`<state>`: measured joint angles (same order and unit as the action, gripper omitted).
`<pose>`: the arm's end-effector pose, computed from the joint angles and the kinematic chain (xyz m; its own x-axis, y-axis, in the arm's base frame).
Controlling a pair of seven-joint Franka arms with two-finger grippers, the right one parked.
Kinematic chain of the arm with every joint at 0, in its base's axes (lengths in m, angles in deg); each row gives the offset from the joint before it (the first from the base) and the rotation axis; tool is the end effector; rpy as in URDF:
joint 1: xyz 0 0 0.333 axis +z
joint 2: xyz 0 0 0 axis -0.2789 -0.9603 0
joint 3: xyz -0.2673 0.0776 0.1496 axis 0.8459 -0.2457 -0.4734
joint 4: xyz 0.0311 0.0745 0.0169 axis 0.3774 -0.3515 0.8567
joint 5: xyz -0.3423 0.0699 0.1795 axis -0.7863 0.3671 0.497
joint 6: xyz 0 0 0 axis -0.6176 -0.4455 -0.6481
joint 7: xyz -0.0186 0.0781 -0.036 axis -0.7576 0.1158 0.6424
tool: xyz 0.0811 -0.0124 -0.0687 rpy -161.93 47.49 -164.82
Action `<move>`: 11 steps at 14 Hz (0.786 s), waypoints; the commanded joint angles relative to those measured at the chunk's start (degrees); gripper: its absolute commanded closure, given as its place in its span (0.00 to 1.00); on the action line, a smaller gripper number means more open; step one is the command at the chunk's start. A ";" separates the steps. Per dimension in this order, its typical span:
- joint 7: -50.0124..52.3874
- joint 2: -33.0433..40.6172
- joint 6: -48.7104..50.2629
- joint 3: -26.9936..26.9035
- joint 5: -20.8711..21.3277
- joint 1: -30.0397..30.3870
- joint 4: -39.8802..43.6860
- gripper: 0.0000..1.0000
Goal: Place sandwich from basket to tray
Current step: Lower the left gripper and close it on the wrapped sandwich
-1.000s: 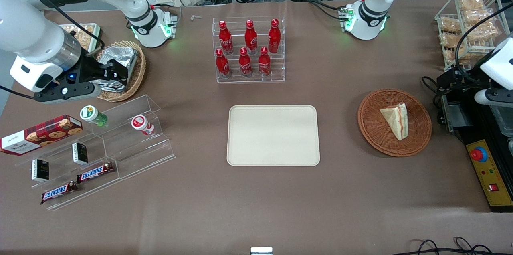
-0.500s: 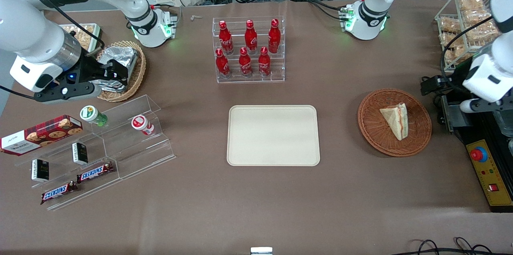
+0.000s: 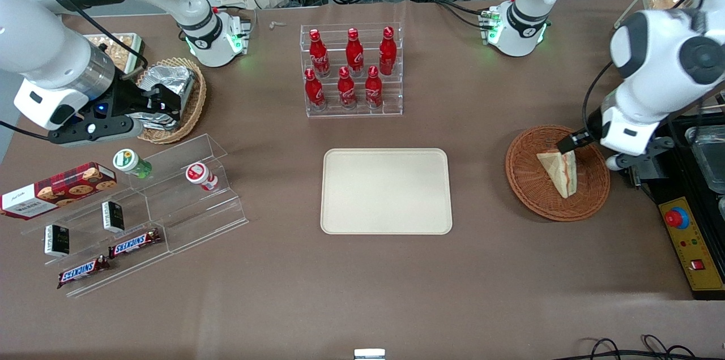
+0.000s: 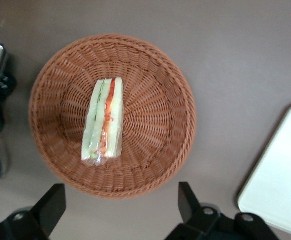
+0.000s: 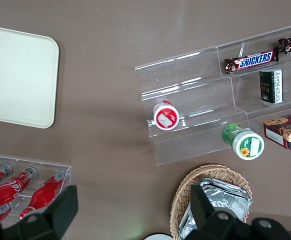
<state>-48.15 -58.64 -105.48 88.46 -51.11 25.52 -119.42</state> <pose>0.5131 -0.0238 0.3950 0.9194 0.3922 -0.0284 0.3917 -0.9198 -0.0214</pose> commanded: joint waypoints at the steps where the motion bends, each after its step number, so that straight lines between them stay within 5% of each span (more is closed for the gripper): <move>1: 3.01 -2.47 -4.21 -0.03 4.93 0.26 -2.88 0.00; 4: 3.45 -6.00 -10.70 -0.46 9.69 1.40 -5.59 0.00; 11: 6.17 -12.85 -22.83 -2.22 10.05 2.63 -8.94 0.00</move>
<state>-45.39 -69.51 -123.91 86.65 -42.77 27.98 -127.10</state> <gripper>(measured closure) 0.000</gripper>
